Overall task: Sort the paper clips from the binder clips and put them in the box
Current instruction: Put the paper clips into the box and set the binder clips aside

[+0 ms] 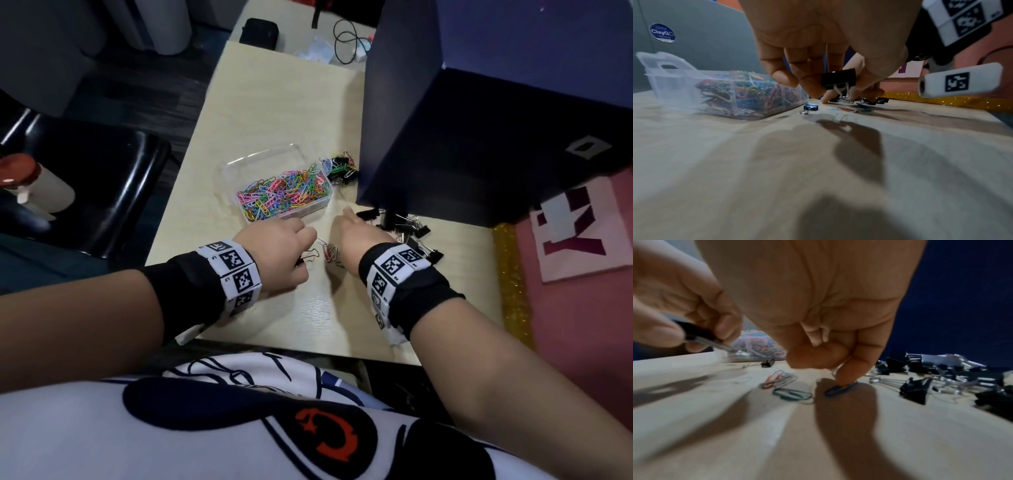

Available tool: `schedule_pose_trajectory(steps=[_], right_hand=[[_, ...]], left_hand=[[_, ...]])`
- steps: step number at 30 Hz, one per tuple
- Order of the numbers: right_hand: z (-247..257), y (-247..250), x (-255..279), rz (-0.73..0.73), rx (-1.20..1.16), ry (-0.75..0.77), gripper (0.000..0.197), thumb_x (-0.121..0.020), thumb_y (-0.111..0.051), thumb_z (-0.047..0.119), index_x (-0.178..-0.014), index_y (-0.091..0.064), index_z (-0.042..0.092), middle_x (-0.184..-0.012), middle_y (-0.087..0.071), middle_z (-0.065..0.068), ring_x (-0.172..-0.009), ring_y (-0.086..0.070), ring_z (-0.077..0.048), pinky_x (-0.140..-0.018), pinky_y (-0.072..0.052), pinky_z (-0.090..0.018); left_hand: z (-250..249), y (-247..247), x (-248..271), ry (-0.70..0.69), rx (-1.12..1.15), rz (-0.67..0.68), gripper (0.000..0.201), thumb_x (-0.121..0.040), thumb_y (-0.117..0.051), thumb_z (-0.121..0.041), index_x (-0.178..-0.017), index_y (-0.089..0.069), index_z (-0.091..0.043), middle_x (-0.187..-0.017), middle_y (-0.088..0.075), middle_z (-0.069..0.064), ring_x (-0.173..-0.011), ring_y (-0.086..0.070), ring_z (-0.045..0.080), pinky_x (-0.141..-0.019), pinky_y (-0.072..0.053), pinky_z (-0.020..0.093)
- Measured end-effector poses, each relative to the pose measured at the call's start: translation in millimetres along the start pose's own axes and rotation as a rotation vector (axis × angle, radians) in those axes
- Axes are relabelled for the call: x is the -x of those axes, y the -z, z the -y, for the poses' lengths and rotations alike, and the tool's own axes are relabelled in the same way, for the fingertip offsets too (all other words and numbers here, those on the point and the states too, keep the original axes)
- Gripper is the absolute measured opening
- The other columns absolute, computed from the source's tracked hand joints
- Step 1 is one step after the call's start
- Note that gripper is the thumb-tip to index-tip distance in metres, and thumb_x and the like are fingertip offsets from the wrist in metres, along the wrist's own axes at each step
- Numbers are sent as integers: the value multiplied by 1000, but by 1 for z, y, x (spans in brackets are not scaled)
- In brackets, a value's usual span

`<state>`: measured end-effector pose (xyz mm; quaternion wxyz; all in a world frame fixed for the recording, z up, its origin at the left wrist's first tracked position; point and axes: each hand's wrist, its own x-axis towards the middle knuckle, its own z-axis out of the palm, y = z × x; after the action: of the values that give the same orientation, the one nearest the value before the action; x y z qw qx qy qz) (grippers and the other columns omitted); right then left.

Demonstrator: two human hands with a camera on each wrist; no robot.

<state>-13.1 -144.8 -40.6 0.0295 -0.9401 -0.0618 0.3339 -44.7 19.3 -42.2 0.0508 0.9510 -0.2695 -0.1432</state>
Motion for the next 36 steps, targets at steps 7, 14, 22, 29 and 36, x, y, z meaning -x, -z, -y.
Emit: schedule_pose_trajectory(steps=[7, 14, 22, 29, 36], right_hand=[[-5, -12, 19, -219, -120, 124, 45, -89, -45, 10, -132, -47, 21, -134, -50, -6, -120, -51, -27, -99, -43, -36], [-24, -11, 29, -326, -424, 133, 32, -93, -57, 31, -123, -63, 25, -120, -61, -3, -103, -59, -18, -82, -38, -19], [-56, -11, 25, -558, -582, -323, 27, -97, -47, 29, -112, -67, 19, -107, -68, -6, -103, -61, -25, -81, -46, -28], [-53, -18, 26, -633, -416, -319, 29, -91, -54, 21, -120, -58, 18, -128, -46, -8, -115, -49, -26, -94, -47, -38], [-18, -32, 27, -274, -167, -123, 28, -92, -53, 21, -117, -60, 10, -125, -50, -11, -108, -57, -29, -89, -45, -29]], left_hand=[[5, 0, 0, 56, 76, -18, 35, -85, -54, -34, -113, -51, -13, -113, -55, 7, -99, -57, 30, -75, -50, 35], [-13, 18, -26, -31, 186, -45, 37, -88, -61, -22, -120, -47, -13, -120, -49, 9, -101, -57, 31, -79, -45, 37], [-29, 10, -49, -5, 42, 46, 48, -84, -62, -15, -129, -44, -14, -125, -47, 9, -110, -52, 31, -87, -46, 40], [-18, -1, -39, -114, -233, 131, 45, -75, -64, -14, -118, -55, -21, -115, -53, 0, -111, -48, 26, -89, -41, 41], [-17, -3, -31, -189, -318, 107, 23, -84, -53, -10, -105, -59, -17, -101, -59, 0, -102, -52, 26, -83, -39, 38]])
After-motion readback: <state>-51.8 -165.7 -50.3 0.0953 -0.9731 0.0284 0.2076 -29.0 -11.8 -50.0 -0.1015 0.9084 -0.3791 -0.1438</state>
